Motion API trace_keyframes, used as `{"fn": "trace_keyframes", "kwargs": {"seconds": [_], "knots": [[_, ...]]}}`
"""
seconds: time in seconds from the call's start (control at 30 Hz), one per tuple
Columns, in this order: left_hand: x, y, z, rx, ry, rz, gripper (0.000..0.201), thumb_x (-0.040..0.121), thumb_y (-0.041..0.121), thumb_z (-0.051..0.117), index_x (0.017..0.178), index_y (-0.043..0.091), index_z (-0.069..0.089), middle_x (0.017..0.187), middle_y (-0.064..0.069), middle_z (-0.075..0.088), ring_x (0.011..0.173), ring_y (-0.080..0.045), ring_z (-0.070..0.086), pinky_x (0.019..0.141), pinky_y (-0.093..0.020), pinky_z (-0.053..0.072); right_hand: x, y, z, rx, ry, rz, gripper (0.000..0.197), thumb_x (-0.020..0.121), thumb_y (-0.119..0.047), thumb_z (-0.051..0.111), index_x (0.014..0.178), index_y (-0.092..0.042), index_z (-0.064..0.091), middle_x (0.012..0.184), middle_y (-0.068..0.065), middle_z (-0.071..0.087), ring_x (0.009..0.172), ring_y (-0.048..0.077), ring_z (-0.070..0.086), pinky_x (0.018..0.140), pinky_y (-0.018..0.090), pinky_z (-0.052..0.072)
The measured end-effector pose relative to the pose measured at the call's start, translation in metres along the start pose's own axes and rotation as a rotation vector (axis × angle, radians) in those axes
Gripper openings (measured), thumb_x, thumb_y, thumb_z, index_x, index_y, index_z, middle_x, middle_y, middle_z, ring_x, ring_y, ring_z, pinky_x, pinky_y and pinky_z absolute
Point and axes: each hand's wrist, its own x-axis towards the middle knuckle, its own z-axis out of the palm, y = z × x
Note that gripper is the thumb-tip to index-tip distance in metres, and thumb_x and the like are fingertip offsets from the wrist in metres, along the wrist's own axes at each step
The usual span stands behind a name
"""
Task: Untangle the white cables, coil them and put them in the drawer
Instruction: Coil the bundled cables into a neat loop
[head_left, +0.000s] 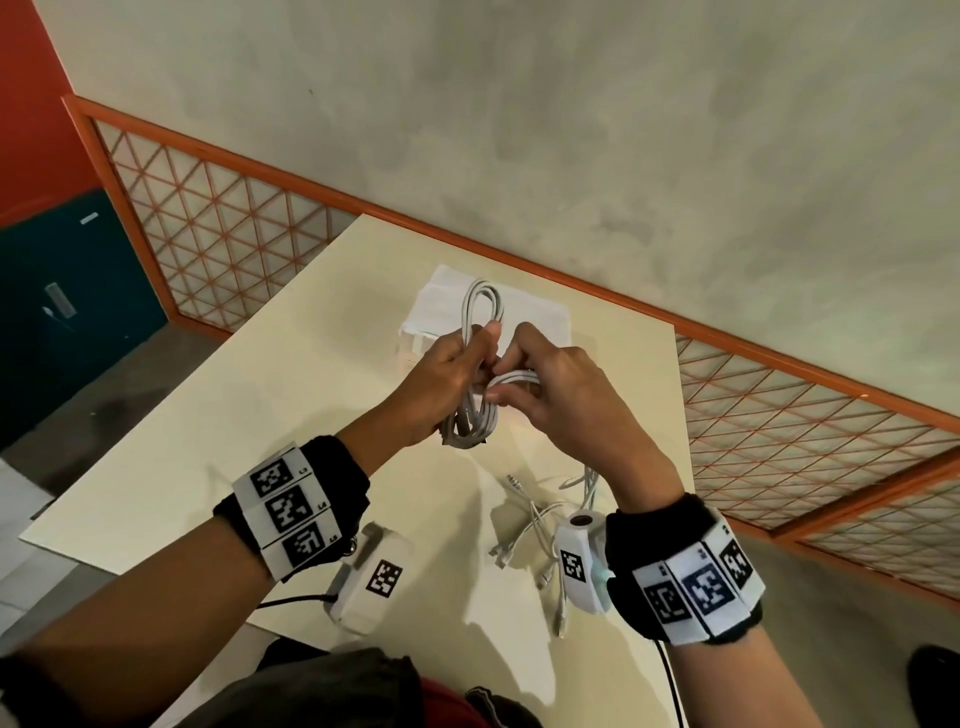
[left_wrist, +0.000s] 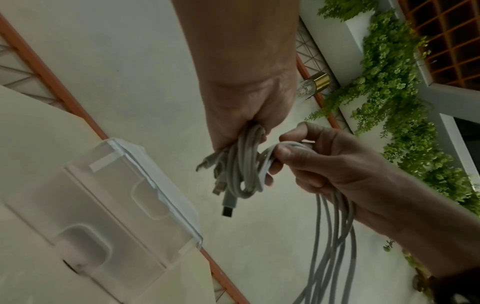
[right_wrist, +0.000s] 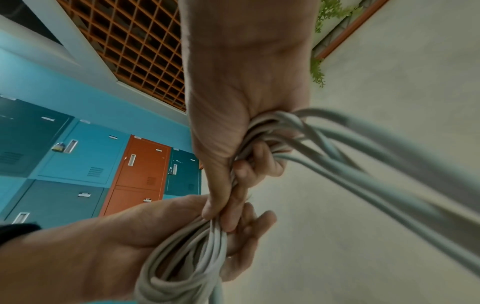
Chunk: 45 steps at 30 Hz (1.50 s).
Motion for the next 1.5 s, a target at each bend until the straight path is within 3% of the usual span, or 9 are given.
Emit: {"fn": "trace_keyframes", "kwargs": {"seconds": [0.2, 0.37, 0.5, 0.7, 0.93, 1.07, 1.17, 1.33, 1.5], "knots": [[-0.007, 0.006, 0.004, -0.061, -0.119, -0.065, 0.04, 0.101, 0.03, 0.033, 0.076, 0.009, 0.055, 0.053, -0.003, 0.066, 0.048, -0.016, 0.064, 0.05, -0.022, 0.052, 0.001, -0.008, -0.002, -0.251, 0.044, -0.01, 0.042, 0.077, -0.033, 0.072, 0.099, -0.018, 0.039, 0.076, 0.002, 0.068, 0.072, 0.034, 0.059, 0.06, 0.032, 0.03], [-0.013, 0.008, 0.004, -0.025, -0.187, -0.118, 0.057, 0.101, 0.035, 0.032, 0.051, 0.017, 0.053, 0.042, -0.002, 0.051, 0.035, -0.014, 0.045, 0.046, -0.022, 0.046, 0.0, -0.008, -0.003, -0.13, 0.012, 0.009, 0.05, 0.074, -0.044, 0.074, 0.091, -0.021, 0.033, 0.066, -0.005, 0.062, 0.061, 0.023, 0.054, 0.059, 0.036, 0.04], [-0.015, 0.007, -0.007, -0.096, -0.222, -0.168, 0.053, 0.099, 0.037, 0.036, 0.054, 0.011, 0.047, 0.037, -0.003, 0.037, 0.029, -0.013, 0.028, 0.042, -0.023, 0.042, -0.005, 0.006, -0.014, 0.106, -0.034, 0.118, 0.044, 0.074, -0.053, 0.068, 0.084, -0.02, 0.042, 0.049, -0.017, 0.058, 0.046, 0.009, 0.047, 0.051, 0.025, 0.035], [-0.023, 0.001, -0.008, -0.047, -0.315, -0.221, 0.044, 0.099, 0.038, 0.036, 0.065, 0.014, 0.046, 0.04, 0.004, 0.041, 0.031, -0.01, 0.027, 0.042, -0.023, 0.039, -0.014, 0.01, -0.026, 0.147, -0.076, 0.145, 0.032, 0.087, -0.046, 0.054, 0.07, -0.021, 0.064, 0.047, -0.019, 0.051, 0.048, 0.004, 0.043, 0.05, 0.015, 0.03], [-0.027, 0.0, 0.003, -0.18, -0.429, -0.368, 0.078, 0.073, 0.078, 0.01, 0.067, 0.009, 0.047, 0.04, 0.001, 0.036, 0.031, -0.012, 0.023, 0.04, -0.02, 0.033, -0.009, 0.001, -0.024, 0.318, 0.049, 0.195, 0.017, 0.086, -0.024, 0.067, 0.083, -0.009, 0.06, 0.048, -0.016, 0.057, 0.042, 0.002, 0.045, 0.046, 0.012, 0.032], [-0.029, 0.004, 0.007, 0.031, -0.426, -0.345, 0.057, 0.097, 0.053, 0.016, 0.071, 0.01, 0.043, 0.04, 0.003, 0.031, 0.033, -0.011, 0.021, 0.043, -0.023, 0.03, -0.005, -0.009, -0.023, 0.377, 0.075, 0.194, 0.024, 0.085, -0.022, 0.068, 0.092, -0.01, 0.048, 0.048, -0.005, 0.058, 0.038, 0.005, 0.047, 0.043, 0.015, 0.033], [-0.029, 0.006, 0.007, 0.162, -0.447, -0.345, 0.036, 0.099, 0.029, 0.021, 0.076, 0.01, 0.041, 0.044, 0.003, 0.032, 0.034, -0.011, 0.02, 0.041, -0.019, 0.03, -0.002, -0.008, -0.019, 0.316, 0.12, 0.219, 0.027, 0.08, -0.019, 0.069, 0.093, -0.014, 0.045, 0.052, -0.001, 0.058, 0.043, 0.007, 0.051, 0.048, 0.018, 0.037], [-0.03, 0.009, 0.008, 0.11, -0.443, -0.431, 0.075, 0.08, 0.076, 0.007, 0.066, 0.013, 0.046, 0.044, 0.002, 0.029, 0.036, -0.012, 0.02, 0.041, -0.018, 0.032, 0.004, 0.002, -0.01, 0.289, 0.243, 0.313, 0.025, 0.073, -0.014, 0.064, 0.086, -0.018, 0.043, 0.053, 0.0, 0.057, 0.044, 0.01, 0.05, 0.05, 0.026, 0.035], [-0.035, 0.008, 0.008, 0.25, -0.476, -0.307, 0.044, 0.09, 0.051, 0.049, 0.07, 0.012, 0.051, 0.045, 0.001, 0.028, 0.035, -0.011, 0.024, 0.041, -0.019, 0.034, 0.005, 0.012, -0.005, 0.123, 0.222, 0.275, 0.019, 0.074, -0.013, 0.058, 0.084, -0.018, 0.043, 0.034, -0.007, 0.047, 0.04, 0.011, 0.04, 0.055, 0.027, 0.035]]}}
